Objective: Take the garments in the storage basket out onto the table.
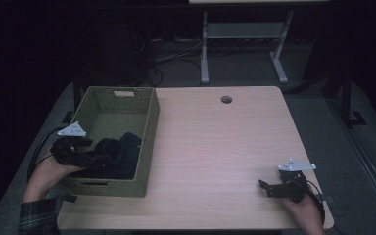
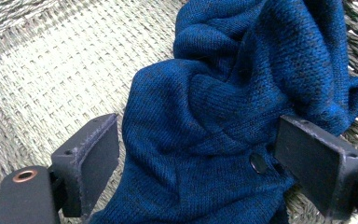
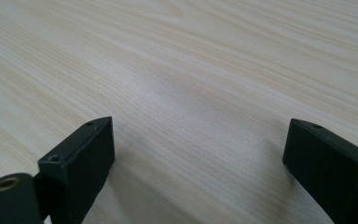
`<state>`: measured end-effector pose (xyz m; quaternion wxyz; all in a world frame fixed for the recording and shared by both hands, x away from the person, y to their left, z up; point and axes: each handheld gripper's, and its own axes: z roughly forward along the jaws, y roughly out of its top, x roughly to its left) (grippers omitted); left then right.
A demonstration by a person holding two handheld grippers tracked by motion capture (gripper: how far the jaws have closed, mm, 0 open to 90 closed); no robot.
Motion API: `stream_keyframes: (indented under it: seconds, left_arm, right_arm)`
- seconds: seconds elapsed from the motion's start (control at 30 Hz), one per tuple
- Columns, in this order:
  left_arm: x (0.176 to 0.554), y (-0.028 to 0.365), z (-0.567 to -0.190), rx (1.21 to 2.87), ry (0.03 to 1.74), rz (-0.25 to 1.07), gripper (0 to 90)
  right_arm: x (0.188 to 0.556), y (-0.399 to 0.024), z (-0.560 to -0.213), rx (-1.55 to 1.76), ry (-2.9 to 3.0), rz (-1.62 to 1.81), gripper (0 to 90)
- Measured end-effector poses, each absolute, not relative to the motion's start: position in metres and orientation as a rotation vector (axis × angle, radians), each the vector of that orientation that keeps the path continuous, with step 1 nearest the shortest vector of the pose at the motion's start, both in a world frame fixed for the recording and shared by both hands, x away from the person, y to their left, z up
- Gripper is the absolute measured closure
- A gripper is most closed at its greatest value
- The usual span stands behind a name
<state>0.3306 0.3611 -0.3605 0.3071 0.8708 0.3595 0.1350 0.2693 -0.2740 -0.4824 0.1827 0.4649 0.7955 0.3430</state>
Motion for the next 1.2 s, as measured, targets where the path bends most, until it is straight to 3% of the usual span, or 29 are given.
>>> stream_keyframes:
  seconds: [0.43,1.0,1.2]
  left_arm:
    - [0.341,0.347,-0.365,2.398,0.896,0.343,13.8]
    - [0.356,0.337,-0.383,2.422,0.901,0.226,15.1]
    - [0.357,0.340,-0.386,2.413,0.871,0.159,31.3]
  right_arm:
    - [0.269,-0.274,-0.482,1.312,2.244,0.968,8.5]
    - [0.269,-0.274,-0.482,1.312,2.244,0.968,8.5]
    - [0.269,-0.274,-0.482,1.312,2.244,0.968,8.5]
